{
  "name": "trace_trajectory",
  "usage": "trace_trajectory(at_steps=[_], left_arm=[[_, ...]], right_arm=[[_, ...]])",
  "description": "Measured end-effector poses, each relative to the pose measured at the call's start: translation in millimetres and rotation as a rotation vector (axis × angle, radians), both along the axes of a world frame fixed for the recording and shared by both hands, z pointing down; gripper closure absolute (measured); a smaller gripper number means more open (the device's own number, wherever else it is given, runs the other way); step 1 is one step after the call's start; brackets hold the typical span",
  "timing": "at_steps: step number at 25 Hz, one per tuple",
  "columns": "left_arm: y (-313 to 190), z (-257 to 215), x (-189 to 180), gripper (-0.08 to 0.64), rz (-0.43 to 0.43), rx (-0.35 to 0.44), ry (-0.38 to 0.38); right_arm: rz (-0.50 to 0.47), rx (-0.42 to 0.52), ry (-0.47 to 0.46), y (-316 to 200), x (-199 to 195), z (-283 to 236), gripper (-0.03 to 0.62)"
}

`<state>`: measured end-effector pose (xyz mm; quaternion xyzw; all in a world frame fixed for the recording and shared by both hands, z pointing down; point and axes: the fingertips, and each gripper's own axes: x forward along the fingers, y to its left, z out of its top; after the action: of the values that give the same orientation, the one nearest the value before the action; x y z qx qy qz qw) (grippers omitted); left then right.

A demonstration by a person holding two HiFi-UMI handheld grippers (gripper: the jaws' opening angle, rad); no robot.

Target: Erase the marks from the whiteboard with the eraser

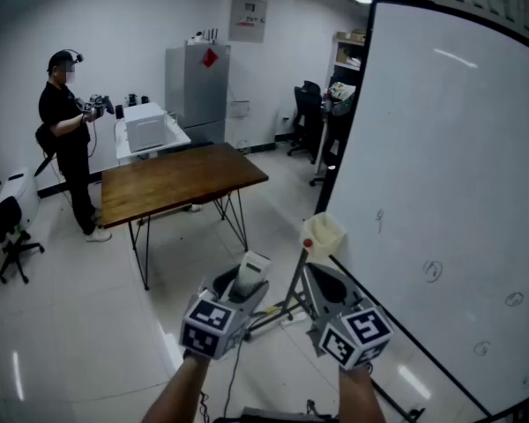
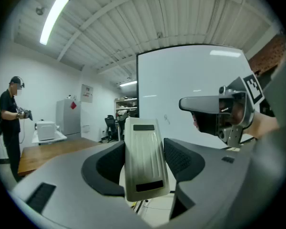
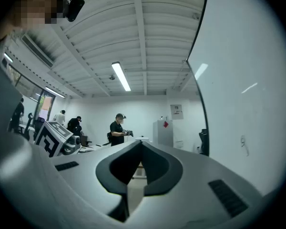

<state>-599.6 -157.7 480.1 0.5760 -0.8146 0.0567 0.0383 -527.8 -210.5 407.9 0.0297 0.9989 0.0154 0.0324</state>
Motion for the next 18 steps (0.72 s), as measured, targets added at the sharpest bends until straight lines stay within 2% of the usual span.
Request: trace_trajectory(at_steps=[4,8,13,18], left_arm=[[-42,-15,30,0.298,0.088,0.015,-0.010],[-101,-34,77,0.298,0.238,0.040,-0.047],[-152,-59,156,0.298,0.419,0.061,-0.077],[-184,-78,246,0.298,0.550,0.075,-0.088]], right_arm=[[0.092,0.018,-0.023,-35,40,-13,0.600],[0.248,0.024,-0.043,-82,96,-23,0.600],[0.435,0.033,-0.068,-118,183,-39,0.600],[0.585,0.032,-0.086,-139,280,-58,0.600]])
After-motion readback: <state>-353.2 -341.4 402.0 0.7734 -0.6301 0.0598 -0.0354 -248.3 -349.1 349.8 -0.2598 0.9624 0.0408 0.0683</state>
